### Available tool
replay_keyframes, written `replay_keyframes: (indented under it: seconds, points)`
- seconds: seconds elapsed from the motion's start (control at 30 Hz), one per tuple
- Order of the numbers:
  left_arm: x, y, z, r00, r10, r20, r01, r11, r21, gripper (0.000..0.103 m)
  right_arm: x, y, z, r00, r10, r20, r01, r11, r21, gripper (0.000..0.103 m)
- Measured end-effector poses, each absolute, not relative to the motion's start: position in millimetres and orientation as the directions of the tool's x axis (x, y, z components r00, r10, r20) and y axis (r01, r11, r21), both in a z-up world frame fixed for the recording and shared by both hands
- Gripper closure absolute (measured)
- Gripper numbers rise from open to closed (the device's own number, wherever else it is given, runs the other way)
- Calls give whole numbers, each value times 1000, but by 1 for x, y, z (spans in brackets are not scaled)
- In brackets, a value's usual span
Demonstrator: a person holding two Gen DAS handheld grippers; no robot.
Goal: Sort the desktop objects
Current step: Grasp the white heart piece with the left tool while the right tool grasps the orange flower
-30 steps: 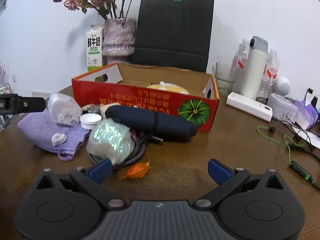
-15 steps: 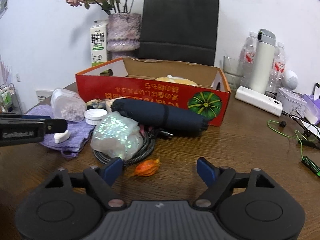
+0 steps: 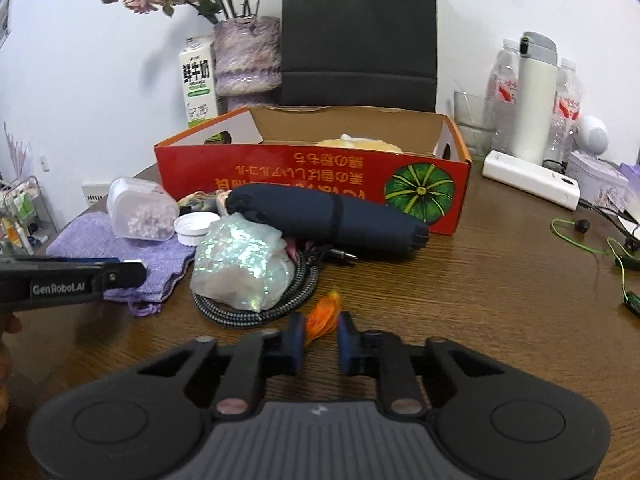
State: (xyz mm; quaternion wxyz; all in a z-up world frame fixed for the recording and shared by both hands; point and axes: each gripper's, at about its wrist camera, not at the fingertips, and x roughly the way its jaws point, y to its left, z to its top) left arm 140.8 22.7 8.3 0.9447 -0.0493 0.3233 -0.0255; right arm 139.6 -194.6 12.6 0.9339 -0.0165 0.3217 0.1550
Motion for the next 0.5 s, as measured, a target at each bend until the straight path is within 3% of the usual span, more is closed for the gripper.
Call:
replay_keyframes:
  seconds: [0.5]
  points:
    - [137, 23, 13, 812, -101, -574, 34, 991, -128, 76, 135, -204, 21, 792, 252, -556, -255, 964, 74, 91]
